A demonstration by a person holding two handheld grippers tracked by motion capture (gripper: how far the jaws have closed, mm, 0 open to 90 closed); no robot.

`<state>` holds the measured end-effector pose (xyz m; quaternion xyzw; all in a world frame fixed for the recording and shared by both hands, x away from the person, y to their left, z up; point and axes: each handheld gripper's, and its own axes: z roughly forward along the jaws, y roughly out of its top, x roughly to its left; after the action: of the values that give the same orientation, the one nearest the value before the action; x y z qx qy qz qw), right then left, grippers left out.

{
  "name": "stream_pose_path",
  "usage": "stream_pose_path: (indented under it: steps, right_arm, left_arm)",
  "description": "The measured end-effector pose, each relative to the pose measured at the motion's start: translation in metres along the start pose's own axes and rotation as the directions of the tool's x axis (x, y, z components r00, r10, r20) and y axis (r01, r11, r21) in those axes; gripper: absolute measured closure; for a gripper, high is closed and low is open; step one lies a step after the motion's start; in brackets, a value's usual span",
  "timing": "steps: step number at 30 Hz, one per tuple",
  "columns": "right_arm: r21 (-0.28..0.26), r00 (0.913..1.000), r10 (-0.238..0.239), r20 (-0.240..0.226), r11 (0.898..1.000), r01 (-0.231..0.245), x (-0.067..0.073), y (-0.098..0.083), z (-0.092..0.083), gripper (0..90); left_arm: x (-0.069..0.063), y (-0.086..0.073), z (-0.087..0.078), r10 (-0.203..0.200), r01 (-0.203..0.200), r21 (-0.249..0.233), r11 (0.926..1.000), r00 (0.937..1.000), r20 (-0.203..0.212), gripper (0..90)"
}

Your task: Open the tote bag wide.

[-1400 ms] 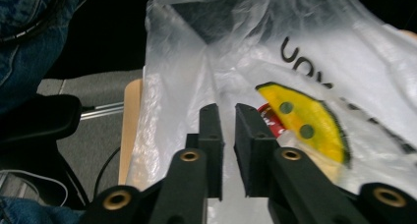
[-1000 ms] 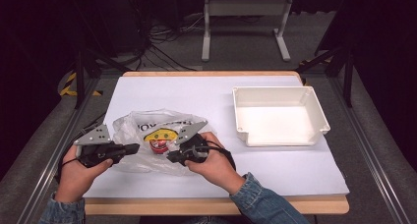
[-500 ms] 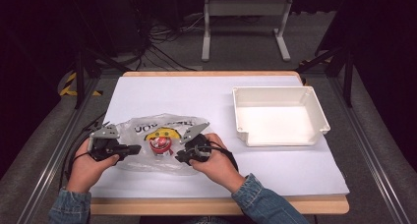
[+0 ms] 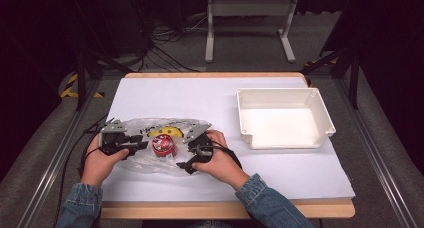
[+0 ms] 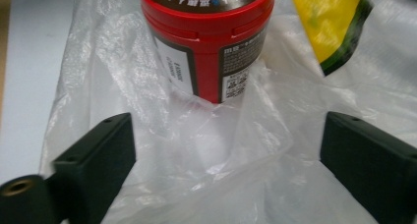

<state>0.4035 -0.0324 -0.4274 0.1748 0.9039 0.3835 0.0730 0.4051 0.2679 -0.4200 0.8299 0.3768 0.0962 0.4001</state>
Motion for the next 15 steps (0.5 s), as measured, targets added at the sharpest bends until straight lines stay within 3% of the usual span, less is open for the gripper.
stream_pose_path:
  steps: [4,8,12,13,15]
  right_arm:
    - [0.001,0.9992,0.037,-0.014,0.999,-0.037,-0.009,-0.004,0.004,4.3]
    - [0.020,0.9991,0.043,0.000,0.999,-0.043,-0.019,-0.010,0.006,4.5]
    - [0.065,0.9992,0.019,0.036,0.998,-0.021,-0.027,-0.016,0.007,4.1]
    - [0.073,0.9992,0.015,0.037,0.997,-0.018,-0.029,-0.017,0.007,4.1]
    - [0.081,0.9990,0.027,0.035,0.996,-0.030,-0.030,-0.020,0.006,4.0]
  left_arm:
    - [0.011,-0.006,0.006,-0.058,0.058,-0.007,0.9983,0.9980,-0.027,60.8]
    - [0.021,-0.011,0.009,-0.111,0.110,-0.014,0.9938,0.9888,-0.099,64.1]
    - [0.027,-0.013,0.010,-0.124,0.124,-0.010,0.9922,0.9783,-0.166,64.7]
    - [0.028,-0.015,0.009,-0.139,0.139,-0.013,0.9903,0.9757,-0.169,63.9]
    - [0.028,-0.015,0.006,-0.144,0.143,-0.018,0.9896,0.9776,-0.154,61.8]
